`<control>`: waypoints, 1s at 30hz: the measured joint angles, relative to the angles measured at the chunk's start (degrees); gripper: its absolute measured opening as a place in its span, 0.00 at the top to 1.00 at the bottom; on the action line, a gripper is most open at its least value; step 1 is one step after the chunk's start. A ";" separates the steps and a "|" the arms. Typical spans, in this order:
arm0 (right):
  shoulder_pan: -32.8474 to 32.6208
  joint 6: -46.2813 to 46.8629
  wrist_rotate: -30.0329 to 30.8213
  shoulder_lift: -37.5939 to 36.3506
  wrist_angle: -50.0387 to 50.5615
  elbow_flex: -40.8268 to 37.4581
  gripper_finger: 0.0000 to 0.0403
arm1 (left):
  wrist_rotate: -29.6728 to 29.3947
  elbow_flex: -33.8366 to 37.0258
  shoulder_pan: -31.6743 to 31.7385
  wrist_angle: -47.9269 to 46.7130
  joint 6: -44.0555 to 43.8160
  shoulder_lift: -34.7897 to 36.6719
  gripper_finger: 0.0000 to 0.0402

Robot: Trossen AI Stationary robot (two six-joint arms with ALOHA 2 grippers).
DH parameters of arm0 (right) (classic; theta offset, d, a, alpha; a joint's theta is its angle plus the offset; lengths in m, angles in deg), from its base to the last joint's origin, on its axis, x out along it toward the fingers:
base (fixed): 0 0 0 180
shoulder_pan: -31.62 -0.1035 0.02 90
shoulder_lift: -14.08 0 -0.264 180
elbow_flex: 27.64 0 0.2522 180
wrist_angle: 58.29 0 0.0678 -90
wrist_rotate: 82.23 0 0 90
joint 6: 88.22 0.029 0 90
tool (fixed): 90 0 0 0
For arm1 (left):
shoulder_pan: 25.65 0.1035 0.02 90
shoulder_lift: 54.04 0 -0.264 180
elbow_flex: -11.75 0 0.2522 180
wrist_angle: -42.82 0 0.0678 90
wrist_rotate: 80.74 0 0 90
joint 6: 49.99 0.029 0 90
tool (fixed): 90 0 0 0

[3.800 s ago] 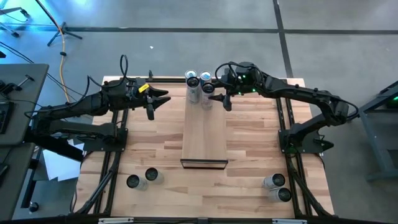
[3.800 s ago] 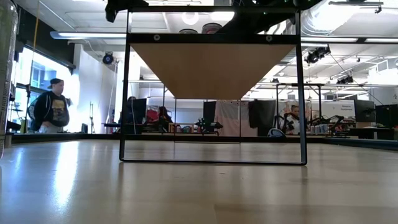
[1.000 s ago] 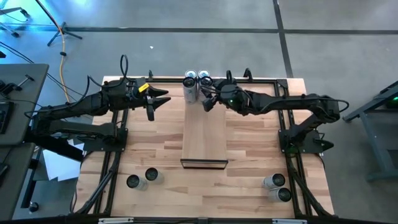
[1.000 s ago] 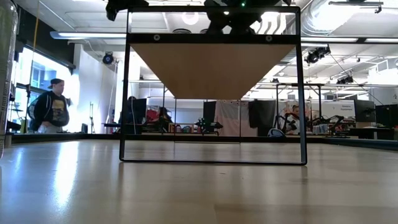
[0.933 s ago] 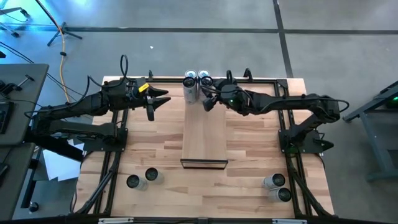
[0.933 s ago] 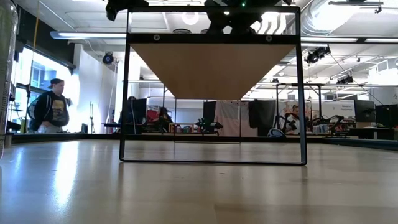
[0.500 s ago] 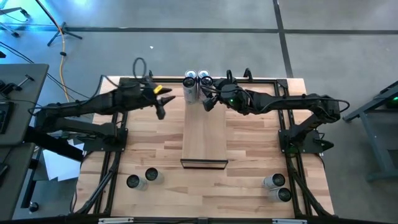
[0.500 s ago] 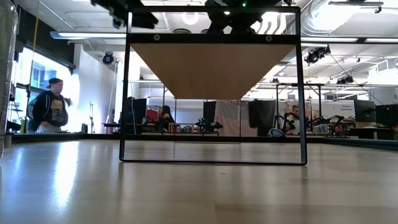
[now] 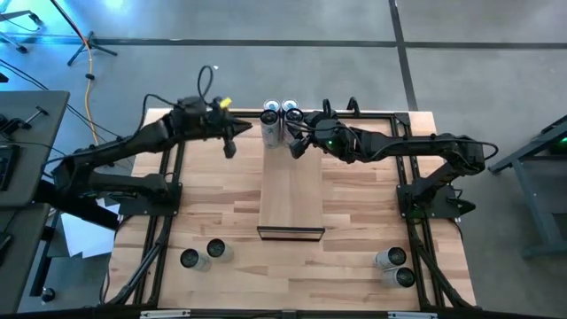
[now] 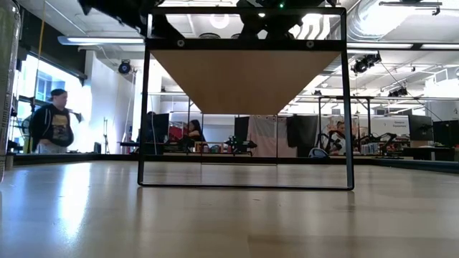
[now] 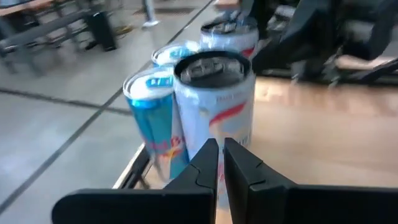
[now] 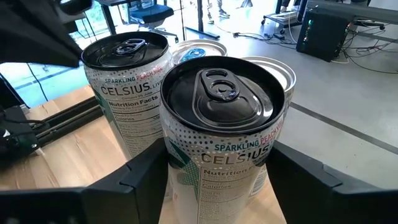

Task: Place canned beverage on shelf
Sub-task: Put the white pink soda can aligned with the other white pink soda can

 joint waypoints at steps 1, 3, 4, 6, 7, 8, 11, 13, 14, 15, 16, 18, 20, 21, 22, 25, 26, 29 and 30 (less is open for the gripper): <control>0.00 0.00 0.00 0.00 0.01 0.00 0.42 | 2.52 -0.03 1.13 1.00 0.07 -0.64 1.00; 0.00 0.01 -0.02 0.00 0.01 0.00 0.41 | 4.95 -0.06 2.48 1.17 0.10 -2.45 1.00; 0.00 0.07 -0.02 0.00 0.01 0.00 0.41 | 5.10 -0.02 2.85 1.03 0.32 -3.49 1.00; 0.00 0.11 0.02 0.02 0.01 -0.02 0.41 | 5.32 0.00 3.33 0.83 1.08 -5.30 1.00; 0.00 0.12 0.02 0.01 0.01 -0.02 0.40 | 5.34 0.00 3.40 0.94 1.46 -6.02 1.00; 0.00 0.13 0.03 0.01 -0.01 -0.04 0.40 | 5.33 0.00 3.40 1.07 1.64 -6.47 1.00; 0.00 0.03 0.02 0.02 -0.01 -0.04 0.40 | 5.34 0.00 3.37 1.98 1.66 -7.24 1.00; 0.00 -0.52 -0.03 0.04 -0.04 -0.04 0.40 | 5.37 0.00 3.36 2.63 2.06 -7.27 1.00; 0.00 -1.01 -0.09 0.07 -0.11 -0.04 0.40 | 5.41 0.00 3.36 2.86 2.59 -7.27 1.00; 0.00 -1.64 -0.19 0.07 -0.26 -0.04 0.40 | 5.41 0.00 3.36 2.89 2.98 -7.27 1.00; -0.02 -2.32 -0.22 0.09 -0.47 -0.07 0.40 | 5.41 0.00 3.36 2.81 3.16 -7.27 1.00; -0.02 -2.94 -0.17 0.11 -0.67 -0.11 0.40 | 5.41 0.00 3.36 2.58 3.61 -7.27 1.00; -0.02 -2.83 -0.16 0.11 -0.69 -0.11 0.40 | 5.39 0.00 3.36 2.52 4.09 -7.27 1.00; -0.02 -2.74 -0.17 0.11 -0.72 -0.11 0.40 | 5.41 0.00 3.36 2.65 4.11 -7.27 1.00; -0.02 -2.67 -0.18 0.11 -0.73 -0.11 0.40 | 5.39 0.00 3.36 3.02 4.11 -7.29 1.00; -0.02 -2.84 -0.14 0.11 -0.76 -0.11 0.40 | 5.72 0.00 3.36 4.25 4.09 -8.12 1.00; -0.02 -2.84 -0.10 0.11 -0.76 -0.11 0.40 | 6.33 0.00 3.36 4.16 4.05 -8.57 1.00; -0.02 -2.82 -0.11 0.11 -0.80 -0.11 0.40 | 7.07 0.00 3.34 3.75 4.09 -10.05 1.00; -0.02 -2.82 -0.13 0.11 -0.80 -0.11 0.40 | 7.07 0.02 3.34 3.73 4.09 -10.39 1.00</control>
